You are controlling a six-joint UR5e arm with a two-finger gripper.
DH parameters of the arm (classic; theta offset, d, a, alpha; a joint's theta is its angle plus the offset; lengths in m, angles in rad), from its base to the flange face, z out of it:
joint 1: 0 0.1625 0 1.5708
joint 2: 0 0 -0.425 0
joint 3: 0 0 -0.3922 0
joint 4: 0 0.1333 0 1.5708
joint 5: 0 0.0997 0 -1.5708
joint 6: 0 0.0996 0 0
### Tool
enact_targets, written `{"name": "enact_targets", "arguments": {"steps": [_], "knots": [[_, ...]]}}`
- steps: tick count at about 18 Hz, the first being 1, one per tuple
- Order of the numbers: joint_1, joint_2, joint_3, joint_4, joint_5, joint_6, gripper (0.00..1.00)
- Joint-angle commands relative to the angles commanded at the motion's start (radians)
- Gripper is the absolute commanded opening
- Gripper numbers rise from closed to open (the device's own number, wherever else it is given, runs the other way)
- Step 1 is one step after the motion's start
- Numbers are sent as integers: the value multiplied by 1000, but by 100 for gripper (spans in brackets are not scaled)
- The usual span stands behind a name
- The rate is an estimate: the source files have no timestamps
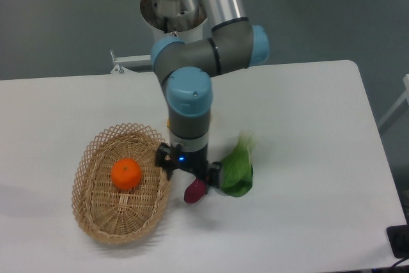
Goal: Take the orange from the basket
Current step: 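Lower the open gripper onto the orange in the basket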
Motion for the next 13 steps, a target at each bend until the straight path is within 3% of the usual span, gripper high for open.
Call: {"name": "enact_targets", "arguments": {"steps": [4,13], "knots": [[-63,2,-48,3,6,2,100],[-141,-8,-77,2,0,2,100]]}}
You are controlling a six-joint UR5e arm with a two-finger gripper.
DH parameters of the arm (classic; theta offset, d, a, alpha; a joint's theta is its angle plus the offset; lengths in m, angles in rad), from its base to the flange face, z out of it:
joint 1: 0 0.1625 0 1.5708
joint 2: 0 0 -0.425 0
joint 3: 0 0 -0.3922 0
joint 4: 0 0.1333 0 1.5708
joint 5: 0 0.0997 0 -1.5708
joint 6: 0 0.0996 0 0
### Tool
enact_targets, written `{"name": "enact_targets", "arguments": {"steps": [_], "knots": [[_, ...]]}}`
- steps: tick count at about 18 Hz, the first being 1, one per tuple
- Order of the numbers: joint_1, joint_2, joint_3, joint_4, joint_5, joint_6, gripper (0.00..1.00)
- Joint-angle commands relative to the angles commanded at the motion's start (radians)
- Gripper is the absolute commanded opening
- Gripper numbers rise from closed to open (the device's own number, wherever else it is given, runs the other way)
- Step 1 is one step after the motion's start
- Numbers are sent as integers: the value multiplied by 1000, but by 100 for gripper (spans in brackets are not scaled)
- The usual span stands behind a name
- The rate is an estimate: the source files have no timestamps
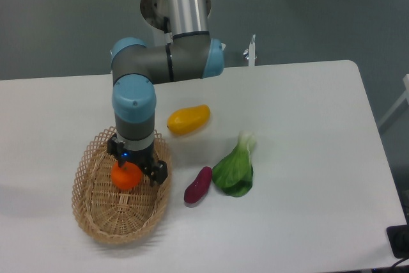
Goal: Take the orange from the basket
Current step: 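Lower the open gripper onto the orange in the basket, then close the gripper around the orange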
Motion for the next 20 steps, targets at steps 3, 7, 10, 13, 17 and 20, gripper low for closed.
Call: {"name": "enact_targets", "arguments": {"steps": [3,7,10,13,17,20], "knots": [[-14,-12,-8,0,-2,-2,100],[-32,-43,-6,2,18,-2,100],[-34,-51,-5,6,20,0,100],[-34,-64,8,5,28,-11,60],[-32,-55,17,5,35,-17,47],[-32,-52,25,5,35,-18,47]]}}
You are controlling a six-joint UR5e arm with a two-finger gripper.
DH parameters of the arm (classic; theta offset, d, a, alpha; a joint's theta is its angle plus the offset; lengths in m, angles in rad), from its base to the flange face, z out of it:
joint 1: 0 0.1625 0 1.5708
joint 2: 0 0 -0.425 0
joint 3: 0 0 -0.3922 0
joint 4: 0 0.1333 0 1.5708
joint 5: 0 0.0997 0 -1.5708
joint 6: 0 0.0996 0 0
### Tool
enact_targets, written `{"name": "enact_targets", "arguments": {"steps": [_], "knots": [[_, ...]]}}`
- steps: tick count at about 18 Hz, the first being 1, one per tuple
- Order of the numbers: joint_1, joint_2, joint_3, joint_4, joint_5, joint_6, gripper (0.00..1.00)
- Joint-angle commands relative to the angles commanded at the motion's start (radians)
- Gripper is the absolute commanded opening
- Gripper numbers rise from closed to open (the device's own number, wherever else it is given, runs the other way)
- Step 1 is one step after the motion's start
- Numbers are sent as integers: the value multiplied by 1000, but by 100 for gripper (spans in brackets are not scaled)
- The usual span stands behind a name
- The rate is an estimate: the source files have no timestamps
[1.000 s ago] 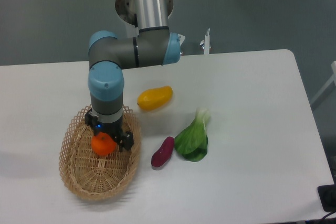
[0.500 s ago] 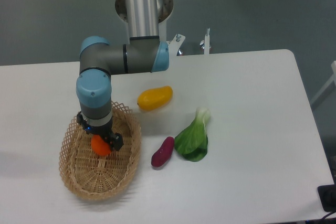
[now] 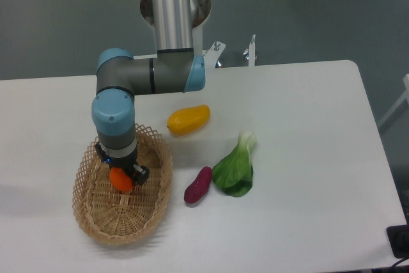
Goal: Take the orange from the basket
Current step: 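Close the gripper around the orange, then lift the orange out of the basket and carry it past the bok choy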
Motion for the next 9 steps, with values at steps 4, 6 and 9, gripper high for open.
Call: {"name": "enact_targets", "arguments": {"steps": [4,6,9], "knots": [[8,15,5,-2,0,5,47],[37,41,3,-2,0,9,47],[83,61,11,-2,-2,14,47]]}}
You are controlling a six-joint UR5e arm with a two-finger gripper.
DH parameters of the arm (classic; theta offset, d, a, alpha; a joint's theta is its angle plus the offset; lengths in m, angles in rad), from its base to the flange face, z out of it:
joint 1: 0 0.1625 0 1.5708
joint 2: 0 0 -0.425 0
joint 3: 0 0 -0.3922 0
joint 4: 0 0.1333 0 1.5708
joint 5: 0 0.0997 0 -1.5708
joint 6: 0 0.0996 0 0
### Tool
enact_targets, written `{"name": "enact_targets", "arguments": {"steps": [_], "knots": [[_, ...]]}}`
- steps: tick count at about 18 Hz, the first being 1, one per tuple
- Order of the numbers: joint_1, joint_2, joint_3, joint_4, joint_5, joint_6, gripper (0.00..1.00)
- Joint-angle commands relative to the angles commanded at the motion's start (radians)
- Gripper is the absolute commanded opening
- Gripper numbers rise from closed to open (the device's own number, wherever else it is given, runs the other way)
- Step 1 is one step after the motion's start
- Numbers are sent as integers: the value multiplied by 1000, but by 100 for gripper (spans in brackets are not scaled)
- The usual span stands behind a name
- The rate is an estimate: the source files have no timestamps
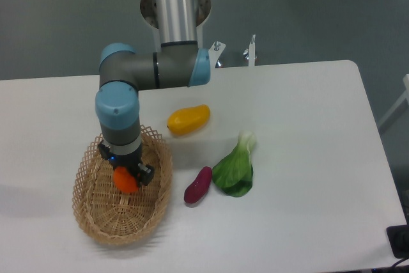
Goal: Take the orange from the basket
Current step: 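Lift the orange out of the basket and carry it past the bok choy, then raise the held orange and move it away from the vegetables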
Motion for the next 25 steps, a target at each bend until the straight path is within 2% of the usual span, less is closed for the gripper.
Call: {"name": "enact_targets", "arguments": {"steps": [4,7,13,16,20,25], "knots": [[84,43,8,2,0,11,47],[141,64,11,2,0,73,47],[209,45,87,-11,14,135,48],[256,37,89,-14,67,182,48],[328,35,89,-12,74,230,48],[402,32,98,-14,78,428,49]]}}
